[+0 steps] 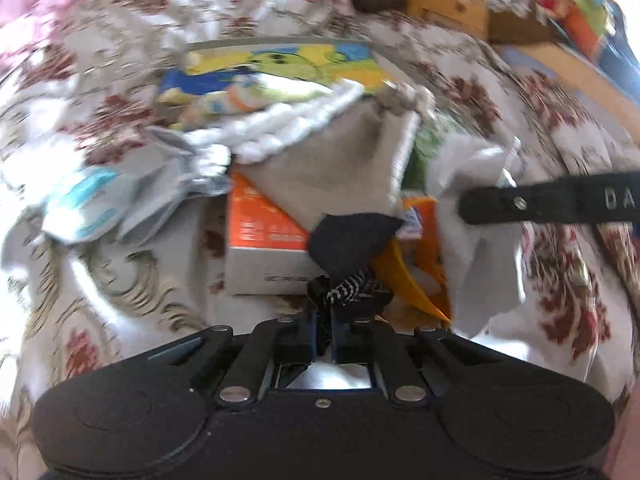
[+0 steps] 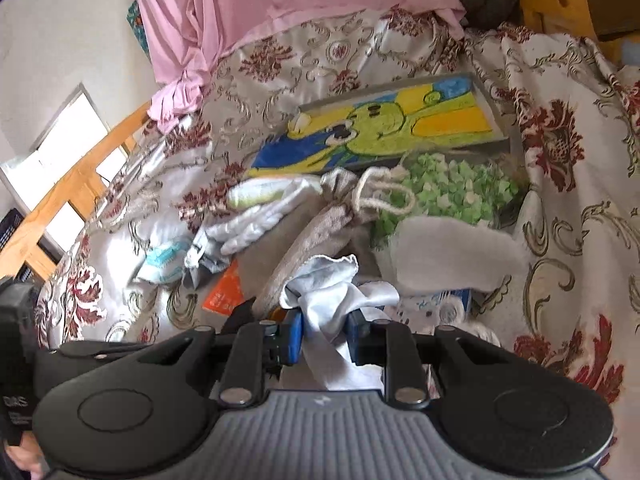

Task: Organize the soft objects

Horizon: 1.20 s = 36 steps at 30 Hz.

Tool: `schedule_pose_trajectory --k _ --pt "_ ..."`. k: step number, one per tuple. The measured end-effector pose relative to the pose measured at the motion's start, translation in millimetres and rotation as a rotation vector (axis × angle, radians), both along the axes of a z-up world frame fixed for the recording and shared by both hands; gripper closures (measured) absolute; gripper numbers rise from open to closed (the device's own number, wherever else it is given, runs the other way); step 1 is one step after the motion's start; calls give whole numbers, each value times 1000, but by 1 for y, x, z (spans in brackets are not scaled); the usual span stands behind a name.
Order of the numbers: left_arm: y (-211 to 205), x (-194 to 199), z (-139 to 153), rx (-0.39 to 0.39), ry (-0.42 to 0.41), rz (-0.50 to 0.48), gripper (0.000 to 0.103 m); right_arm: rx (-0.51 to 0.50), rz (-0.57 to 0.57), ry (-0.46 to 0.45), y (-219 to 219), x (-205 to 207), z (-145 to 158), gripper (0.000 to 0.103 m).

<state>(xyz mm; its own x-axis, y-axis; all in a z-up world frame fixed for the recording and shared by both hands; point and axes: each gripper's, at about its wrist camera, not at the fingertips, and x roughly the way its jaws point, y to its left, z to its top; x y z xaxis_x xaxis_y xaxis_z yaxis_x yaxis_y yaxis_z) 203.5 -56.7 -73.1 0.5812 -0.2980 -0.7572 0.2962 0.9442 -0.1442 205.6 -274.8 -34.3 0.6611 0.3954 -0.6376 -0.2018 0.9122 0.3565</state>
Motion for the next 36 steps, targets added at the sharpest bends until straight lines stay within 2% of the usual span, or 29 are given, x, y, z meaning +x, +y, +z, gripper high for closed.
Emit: schedule_pose_trajectory --k 8,10,12,13,15,21,25,27,30,32,34,36 --pt "26 -11 22 36 -88 232 97 5 -74 -100 -7 0 5 78" --pt "28 -10 24 51 -102 259 97 -4 -83 -105 -7 1 5 78" --pt "30 -5 23 33 -81 259 95 -11 -83 -95 -6 2 3 78" --pt "31 -4 21 9 -64 254 88 -12 -82 -91 -6 2 2 78" --pt "31 -1 19 -33 -38 247 82 -17 -76 -91 -5 2 2 78" --pt "29 1 13 -99 -18 218 54 -20 -66 -83 -2 2 1 78" --pt "29 5 10 -139 -3 211 46 -20 -57 -78 0 2 0 77" --pt "27 7 9 -143 1 203 45 -20 -51 -74 1 3 -1 77" --pt "24 9 6 -125 10 191 48 -19 -44 -71 2 3 -2 76" --pt "24 11 3 -125 27 178 59 -17 -41 -70 2 3 -2 76" --pt "23 14 0 -122 53 169 80 -19 -38 -69 2 3 -2 76" --pt "23 15 -2 -123 66 166 91 -19 -31 -69 3 3 -3 76"
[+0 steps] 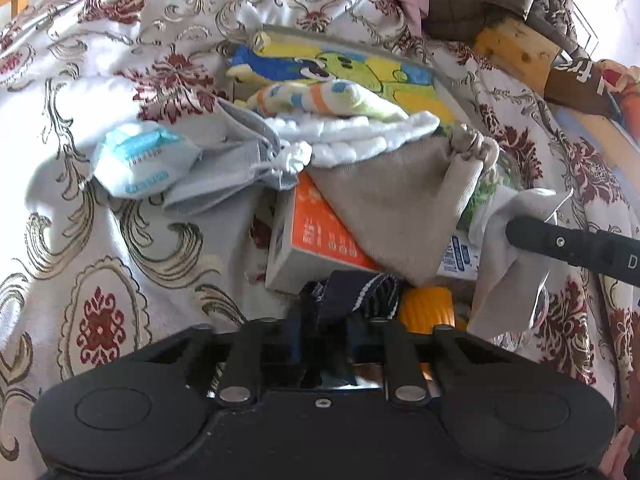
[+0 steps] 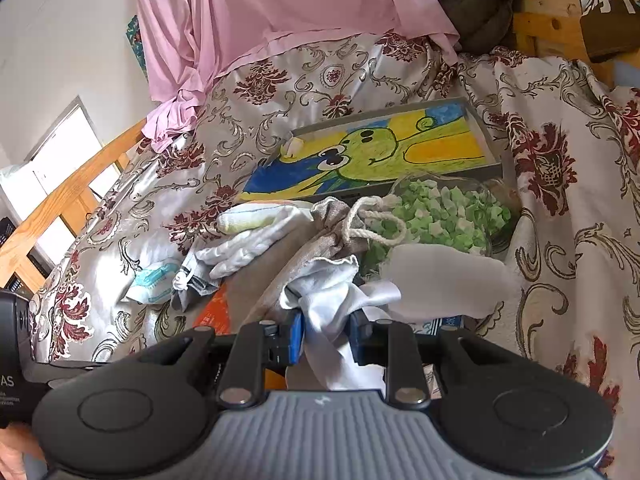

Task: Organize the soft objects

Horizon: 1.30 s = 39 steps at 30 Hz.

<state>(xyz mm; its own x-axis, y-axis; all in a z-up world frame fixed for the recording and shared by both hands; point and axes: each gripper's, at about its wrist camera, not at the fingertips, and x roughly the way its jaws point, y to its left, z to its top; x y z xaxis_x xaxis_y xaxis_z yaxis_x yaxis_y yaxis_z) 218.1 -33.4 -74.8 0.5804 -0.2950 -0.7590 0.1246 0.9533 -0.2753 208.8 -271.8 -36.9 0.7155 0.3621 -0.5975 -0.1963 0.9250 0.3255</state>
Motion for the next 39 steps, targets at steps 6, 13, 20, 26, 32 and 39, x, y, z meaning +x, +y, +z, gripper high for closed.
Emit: schedule_pose_trajectory --k 6,13,20,26,32,39 --pt "-1 -10 13 10 -95 -6 98 15 23 -42 1 -4 5 78" --pt "5 -29 46 -69 -233 -19 99 69 13 -109 -6 -9 16 78" --pt "12 -18 80 -151 -234 -6 99 112 -24 -190 -18 7 34 78" --pt "14 17 121 -191 -291 9 98 174 -47 -283 -25 69 53 78" --pt "-2 88 148 -197 -366 31 98 236 -115 -257 -36 146 41 78" --pt "-39 186 118 -159 -305 49 98 242 -195 -178 -56 202 13 78"
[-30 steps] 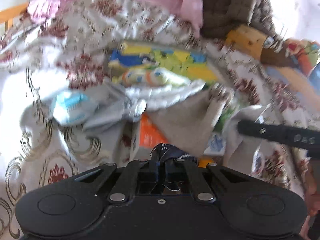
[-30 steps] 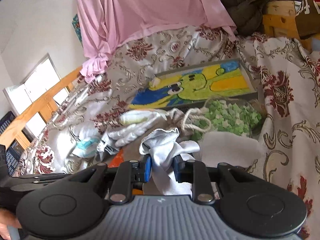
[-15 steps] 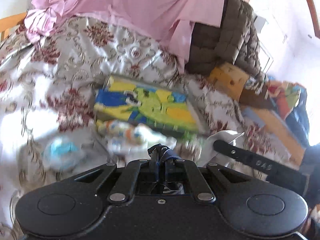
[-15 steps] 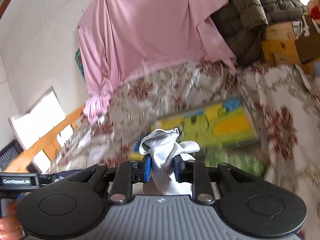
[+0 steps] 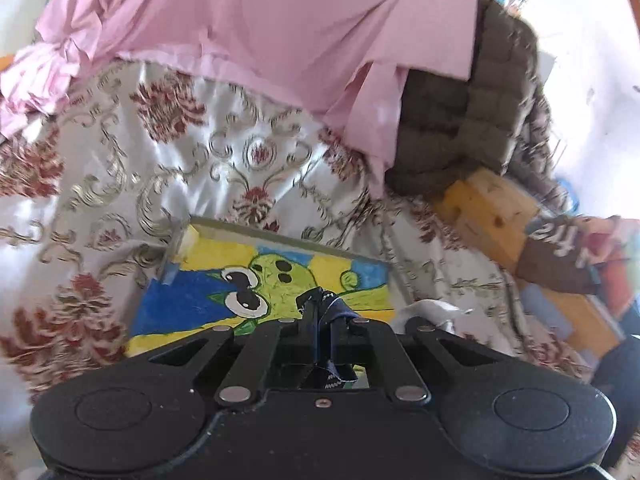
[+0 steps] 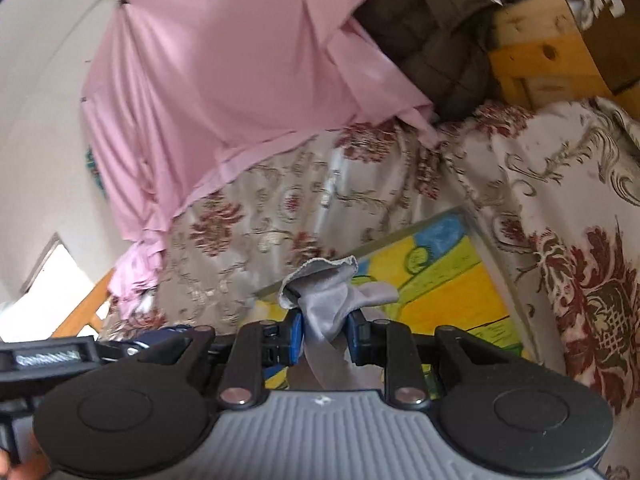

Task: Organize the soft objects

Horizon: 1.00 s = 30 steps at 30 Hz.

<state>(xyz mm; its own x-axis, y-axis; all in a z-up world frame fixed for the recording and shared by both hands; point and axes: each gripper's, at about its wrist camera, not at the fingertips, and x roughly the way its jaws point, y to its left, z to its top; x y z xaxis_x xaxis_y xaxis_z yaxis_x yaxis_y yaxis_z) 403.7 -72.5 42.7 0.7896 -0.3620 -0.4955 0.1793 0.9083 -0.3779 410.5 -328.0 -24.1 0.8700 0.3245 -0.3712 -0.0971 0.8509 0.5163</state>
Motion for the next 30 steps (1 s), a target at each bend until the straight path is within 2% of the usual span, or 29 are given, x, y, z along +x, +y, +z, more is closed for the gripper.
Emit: schedule_pose_trajectory --k 5,9,12,14,20,23,25,28,30 --pt "-26 42 -31 9 49 -7 98 17 -54 83 -12 30 -15 77" --pt "-44 63 -50 49 100 -21 98 -20 -60 188 -14 52 -24 75" --pt "-51 72 -60 93 147 -26 97 -35 -52 263 -13 59 -33 67" --pt "-53 76 -65 112 177 -30 97 -29 -48 294 -13 61 -38 66" --pt "-54 80 -75 133 265 -11 88 -30 -35 303 -13 55 -34 49" --pt "-51 76 -73 139 280 6 72 -22 -38 288 -17 48 -25 38" --pt "-48 72 -70 135 275 22 54 -17 -40 270 -21 41 -17 30" --pt "-43 65 -60 124 259 49 36 -24 -47 236 -25 30 -2 21" --pt "-40 60 -52 120 245 63 33 -35 -53 206 -27 19 9 18"
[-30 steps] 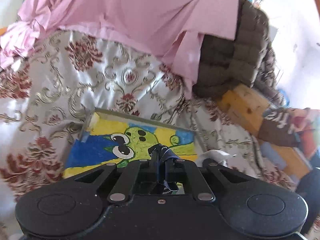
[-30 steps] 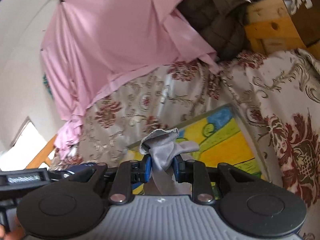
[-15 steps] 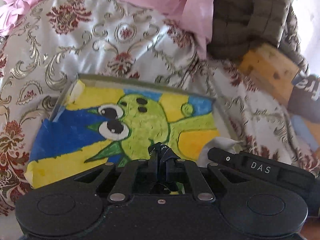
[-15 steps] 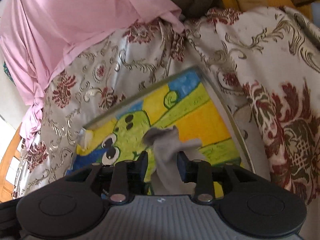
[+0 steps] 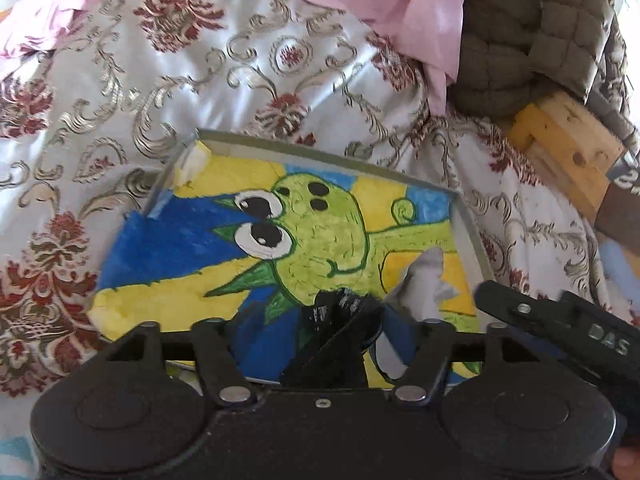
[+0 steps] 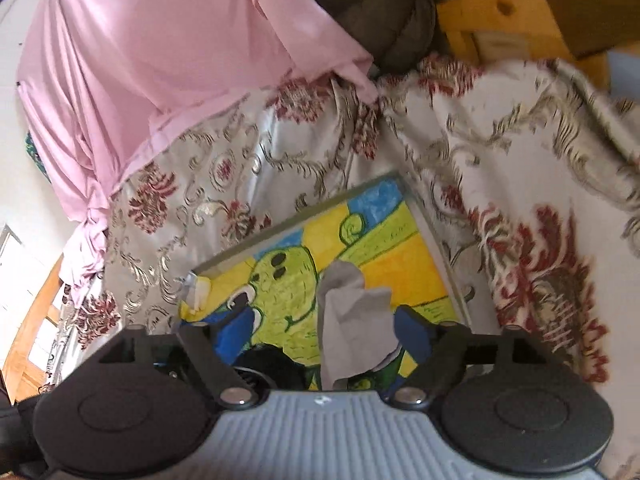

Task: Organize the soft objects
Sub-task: 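Lower the white cloth onto the painting and open the right gripper, then move the left gripper to the orange silicone piece and grasp it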

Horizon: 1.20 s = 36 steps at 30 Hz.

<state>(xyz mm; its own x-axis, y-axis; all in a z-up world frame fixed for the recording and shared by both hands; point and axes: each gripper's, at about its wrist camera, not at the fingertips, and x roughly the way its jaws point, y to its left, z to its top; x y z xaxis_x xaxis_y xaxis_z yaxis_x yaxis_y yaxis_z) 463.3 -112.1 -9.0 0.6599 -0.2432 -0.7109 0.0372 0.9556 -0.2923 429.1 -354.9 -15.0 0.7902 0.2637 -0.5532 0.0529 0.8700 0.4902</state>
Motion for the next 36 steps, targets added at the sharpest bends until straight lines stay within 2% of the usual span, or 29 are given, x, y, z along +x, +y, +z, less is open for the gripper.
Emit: schedule_pose_trajectory --k 5,10,15,19,22,27,36 --pt "6 -23 25 14 -56 18 26 -20 -10 -93 -5 -31 27 10" --pt "13 -65 52 10 -174 38 15 -63 -15 -194 -2 -70 48 2" --pt "19 -113 68 19 -286 51 10 -124 -13 -277 10 -116 61 0" --pt "24 -152 74 13 -340 66 7 -163 -14 -326 20 -155 63 0" --pt "28 -183 78 30 -394 71 2 -191 -27 -347 25 -187 59 0" --pt "35 -231 74 56 -456 82 1 -185 -60 -346 31 -233 46 0" --pt "49 -291 58 63 -457 109 1 -169 -93 -315 33 -286 32 0"
